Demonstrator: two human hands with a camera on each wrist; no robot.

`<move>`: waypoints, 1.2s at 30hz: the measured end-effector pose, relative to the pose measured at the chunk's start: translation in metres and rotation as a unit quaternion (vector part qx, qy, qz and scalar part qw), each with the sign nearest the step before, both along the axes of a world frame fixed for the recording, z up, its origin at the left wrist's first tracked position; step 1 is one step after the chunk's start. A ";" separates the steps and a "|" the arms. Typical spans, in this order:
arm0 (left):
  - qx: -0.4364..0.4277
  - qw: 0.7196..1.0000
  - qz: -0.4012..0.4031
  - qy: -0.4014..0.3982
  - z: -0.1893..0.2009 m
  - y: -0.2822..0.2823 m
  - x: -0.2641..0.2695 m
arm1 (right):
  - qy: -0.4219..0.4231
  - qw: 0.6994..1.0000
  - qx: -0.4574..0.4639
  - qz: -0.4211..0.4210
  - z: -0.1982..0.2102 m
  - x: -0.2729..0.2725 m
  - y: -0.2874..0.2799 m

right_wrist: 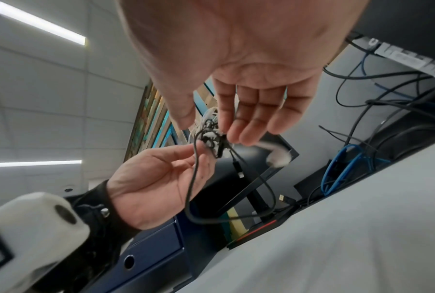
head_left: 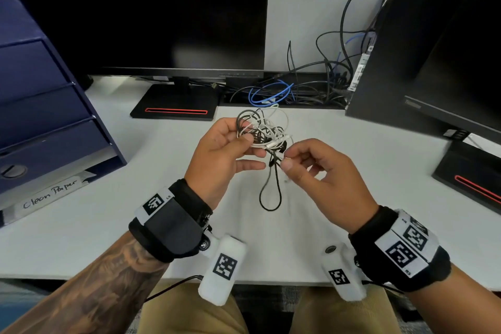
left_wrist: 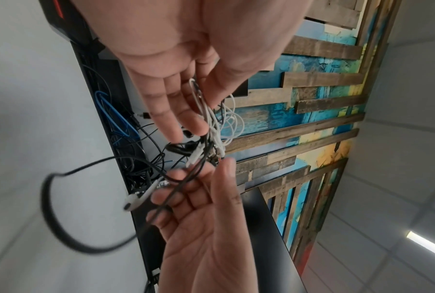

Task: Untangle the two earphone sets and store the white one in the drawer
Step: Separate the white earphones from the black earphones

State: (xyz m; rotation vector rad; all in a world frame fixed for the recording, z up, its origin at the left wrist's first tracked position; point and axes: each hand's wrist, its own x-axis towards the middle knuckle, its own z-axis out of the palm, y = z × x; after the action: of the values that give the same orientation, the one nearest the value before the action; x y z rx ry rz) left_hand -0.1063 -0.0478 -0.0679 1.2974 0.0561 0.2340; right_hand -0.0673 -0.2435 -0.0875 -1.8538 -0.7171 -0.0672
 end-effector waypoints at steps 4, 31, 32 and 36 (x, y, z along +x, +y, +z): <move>-0.021 1.000 -0.015 0.010 -0.001 -0.007 -0.002 | 0.015 1.000 0.008 -0.017 -0.009 -0.005 0.007; 0.068 0.996 -0.003 0.052 -0.008 -0.006 -0.002 | 0.089 0.991 0.103 0.002 0.001 -0.002 0.003; 0.071 0.996 -0.002 0.052 -0.008 -0.006 -0.002 | 0.092 0.990 0.107 0.002 0.000 -0.002 0.004; 0.082 0.996 -0.008 0.045 -0.007 -0.004 -0.003 | 0.083 0.991 0.105 -0.001 -0.001 0.000 0.004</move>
State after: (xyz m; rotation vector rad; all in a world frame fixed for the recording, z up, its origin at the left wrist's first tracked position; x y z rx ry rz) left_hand -0.1090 -0.0517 -0.0746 1.4706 0.1049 0.1688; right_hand -0.0670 -0.2397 -0.0888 -1.6374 -0.5697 0.0103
